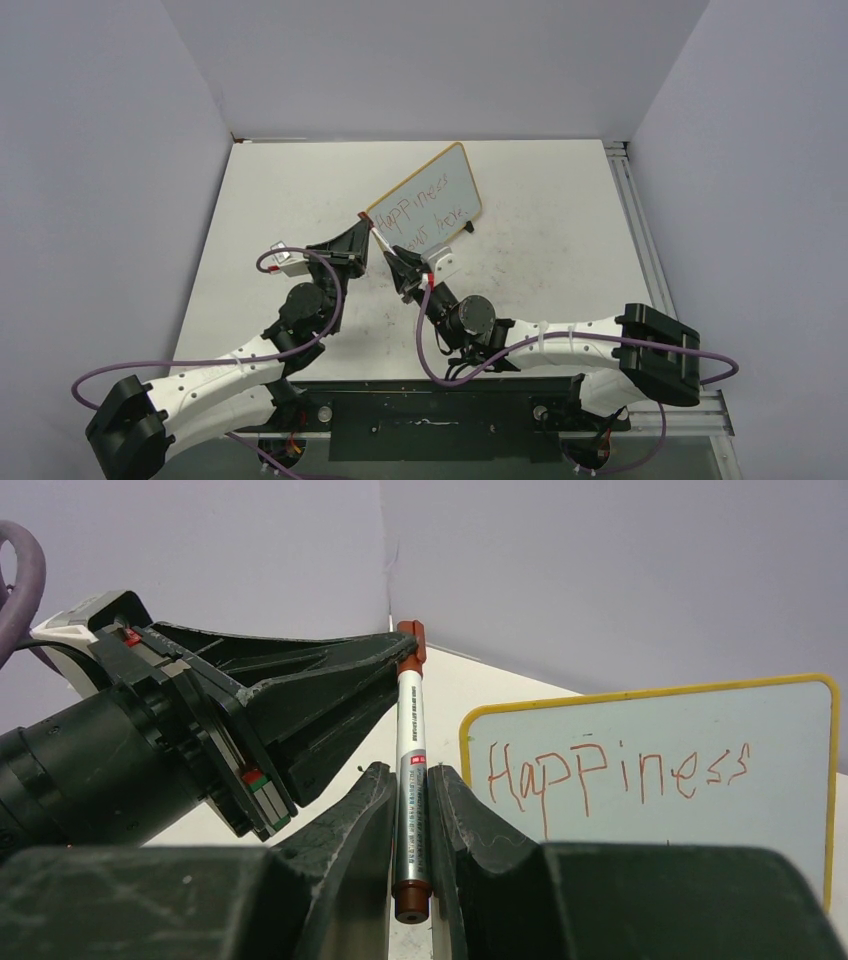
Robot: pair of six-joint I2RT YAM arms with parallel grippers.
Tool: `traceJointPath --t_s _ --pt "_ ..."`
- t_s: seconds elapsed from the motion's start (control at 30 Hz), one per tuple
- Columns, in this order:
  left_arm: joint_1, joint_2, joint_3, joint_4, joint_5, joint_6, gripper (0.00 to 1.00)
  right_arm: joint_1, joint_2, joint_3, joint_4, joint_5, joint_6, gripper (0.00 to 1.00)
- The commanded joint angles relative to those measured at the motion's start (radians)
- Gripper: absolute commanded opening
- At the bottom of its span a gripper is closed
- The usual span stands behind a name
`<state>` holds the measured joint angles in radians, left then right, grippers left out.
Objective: Write a sentence on the whiteboard
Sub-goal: Close the whiteboard marker at the center of the board, then place the whiteboard marker at the center of the board.
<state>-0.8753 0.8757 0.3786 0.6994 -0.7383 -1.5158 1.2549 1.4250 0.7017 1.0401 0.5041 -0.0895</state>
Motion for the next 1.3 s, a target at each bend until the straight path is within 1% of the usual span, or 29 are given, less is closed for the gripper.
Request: traceJointPath --t_s 0.0,0.07,0.2,0.23,0.3,0.33,0.4,0.43,0.53,0.57,0.63,0.7,0.83,0.87,0.97,1.03,1.07,1.13,1.2,1.27 --pt "-0.113 -0.030 0.030 0.039 0.295 0.025 0.00 -0.079 -0.001 0.054 0.008 0.019 0.003 0.05" --pt "-0.110 -0.059 0.037 -0.005 0.270 0.036 0.00 -0.078 -0.036 0.032 -0.005 -0.008 0.005 0.05" --pt "-0.087 -0.125 0.084 -0.129 0.266 0.115 0.00 -0.062 -0.114 -0.019 -0.043 -0.045 0.007 0.05" --pt "-0.081 -0.133 0.100 -0.152 0.273 0.136 0.06 -0.055 -0.132 -0.032 -0.046 -0.042 0.007 0.05" --pt "-0.069 -0.150 0.128 -0.199 0.283 0.171 0.24 -0.049 -0.167 -0.052 -0.062 -0.022 0.009 0.05" --pt "-0.060 -0.159 0.143 -0.226 0.292 0.194 0.28 -0.048 -0.182 -0.058 -0.075 -0.015 0.012 0.05" --pt "-0.042 -0.174 0.179 -0.277 0.310 0.237 0.32 -0.048 -0.208 -0.065 -0.095 -0.007 0.010 0.05" --pt "-0.031 -0.180 0.194 -0.303 0.323 0.253 0.36 -0.048 -0.218 -0.070 -0.099 -0.004 0.007 0.05" --pt "0.024 -0.185 0.240 -0.366 0.396 0.292 0.53 -0.048 -0.243 -0.076 -0.114 0.007 0.002 0.05" --pt "0.064 -0.184 0.261 -0.391 0.456 0.308 0.59 -0.047 -0.253 -0.077 -0.127 0.006 0.001 0.05" --pt "0.142 -0.177 0.316 -0.473 0.547 0.349 0.69 -0.044 -0.276 -0.090 -0.147 -0.002 0.009 0.05" --pt "0.243 -0.159 0.393 -0.591 0.690 0.419 0.77 -0.040 -0.308 -0.102 -0.179 -0.017 0.022 0.05" --pt "0.457 -0.101 0.570 -0.826 0.894 0.621 0.89 -0.021 -0.390 -0.138 -0.278 -0.059 0.082 0.05" --pt "0.514 -0.083 0.612 -0.887 0.929 0.696 0.91 -0.013 -0.407 -0.155 -0.289 -0.061 0.109 0.05" --pt "0.679 -0.010 0.732 -0.995 1.047 0.829 0.93 0.005 -0.438 -0.197 -0.328 -0.088 0.196 0.05" --pt "0.777 0.032 0.776 -1.029 1.076 0.884 0.93 0.015 -0.428 -0.218 -0.351 -0.101 0.244 0.06" --pt "0.816 0.039 0.774 -1.027 1.076 0.911 0.93 0.023 -0.414 -0.226 -0.357 -0.103 0.263 0.06" --pt "0.867 0.040 0.750 -1.014 1.038 0.976 0.93 0.035 -0.375 -0.241 -0.359 -0.102 0.311 0.06" --pt "0.899 0.027 0.707 -1.000 0.947 1.061 0.93 0.039 -0.325 -0.254 -0.346 -0.105 0.345 0.06" --pt "0.900 -0.004 0.626 -0.961 0.854 1.136 0.93 0.040 -0.269 -0.261 -0.321 -0.109 0.370 0.06"
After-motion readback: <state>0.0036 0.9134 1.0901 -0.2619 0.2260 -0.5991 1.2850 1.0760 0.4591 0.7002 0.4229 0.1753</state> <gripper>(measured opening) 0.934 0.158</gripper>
